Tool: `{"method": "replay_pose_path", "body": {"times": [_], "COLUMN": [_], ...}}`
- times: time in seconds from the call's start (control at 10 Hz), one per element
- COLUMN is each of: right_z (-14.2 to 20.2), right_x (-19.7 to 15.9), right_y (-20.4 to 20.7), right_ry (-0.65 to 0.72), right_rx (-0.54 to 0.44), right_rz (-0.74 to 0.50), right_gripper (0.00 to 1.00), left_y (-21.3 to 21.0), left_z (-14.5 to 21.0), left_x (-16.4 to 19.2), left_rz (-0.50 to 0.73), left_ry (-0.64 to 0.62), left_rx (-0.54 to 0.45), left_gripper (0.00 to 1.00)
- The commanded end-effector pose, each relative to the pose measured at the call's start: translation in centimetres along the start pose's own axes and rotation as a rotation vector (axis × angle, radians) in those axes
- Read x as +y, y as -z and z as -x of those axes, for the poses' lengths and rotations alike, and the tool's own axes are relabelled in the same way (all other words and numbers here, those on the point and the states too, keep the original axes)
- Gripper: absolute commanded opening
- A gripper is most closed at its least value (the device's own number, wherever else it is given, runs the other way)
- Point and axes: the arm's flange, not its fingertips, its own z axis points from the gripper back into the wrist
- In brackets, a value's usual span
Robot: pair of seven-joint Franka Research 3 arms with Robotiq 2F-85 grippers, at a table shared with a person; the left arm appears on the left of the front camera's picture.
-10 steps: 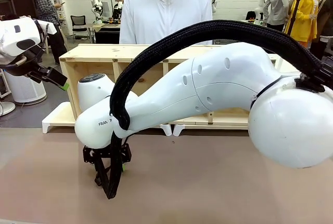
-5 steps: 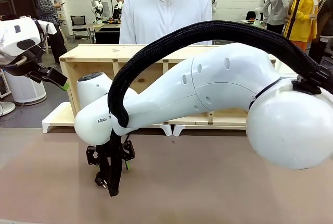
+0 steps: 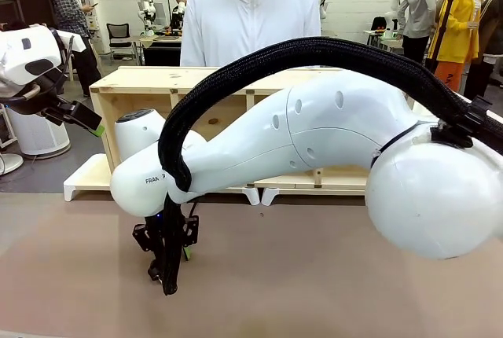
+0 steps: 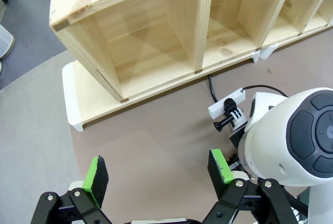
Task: Perform cable management.
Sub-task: When the cord part of the Power Cable appears at the lower middle area of the table and stops, grasp the cord part of the Power Cable.
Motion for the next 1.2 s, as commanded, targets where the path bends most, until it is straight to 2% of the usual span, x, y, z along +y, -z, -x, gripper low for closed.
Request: {"method": "replay_pose_path", "body": {"times": [0.0, 0.1, 0.6, 0.8, 0.9, 1.0, 1.1], "right_z": [-0.74, -0.74, -0.77, -0.90, -0.95, -1.03, -1.15], "right_x": [0.72, 0.82, 1.20, 1.05, 1.11, 1.08, 1.04], "right_y": [-0.19, -0.08, -0.19, 0.03, 0.13, 0.08, -0.03], "right_ry": [-0.008, 0.030, 0.060, 0.023, -0.005, 0.005, 0.008], "right_rx": [0.000, 0.008, 0.013, 0.027, 0.030, 0.041, 0.045], "right_rz": [0.011, -0.005, -0.049, 0.012, 0.037, 0.044, 0.044], "right_gripper": [0.44, 0.39, 0.39, 0.39, 0.22, 0.20, 0.02], "left_y": [-0.03, -0.03, -0.03, -0.03, -0.03, -0.03, -0.03], "left_z": [0.02, 0.02, 0.02, 0.02, 0.02, 0.02, 0.02], "left_x": [0.07, 0.07, 0.07, 0.07, 0.07, 0.07, 0.07], "left_rz": [-0.001, -0.001, -0.001, -0.001, -0.001, -0.001, -0.001], "left_ry": [-0.008, -0.008, -0.008, -0.008, -0.008, -0.008, -0.008], "left_rx": [0.000, 0.000, 0.000, 0.000, 0.000, 0.000, 0.000], "left_gripper": [1.00, 1.00, 1.00, 1.00, 1.00, 1.00, 1.00]}}
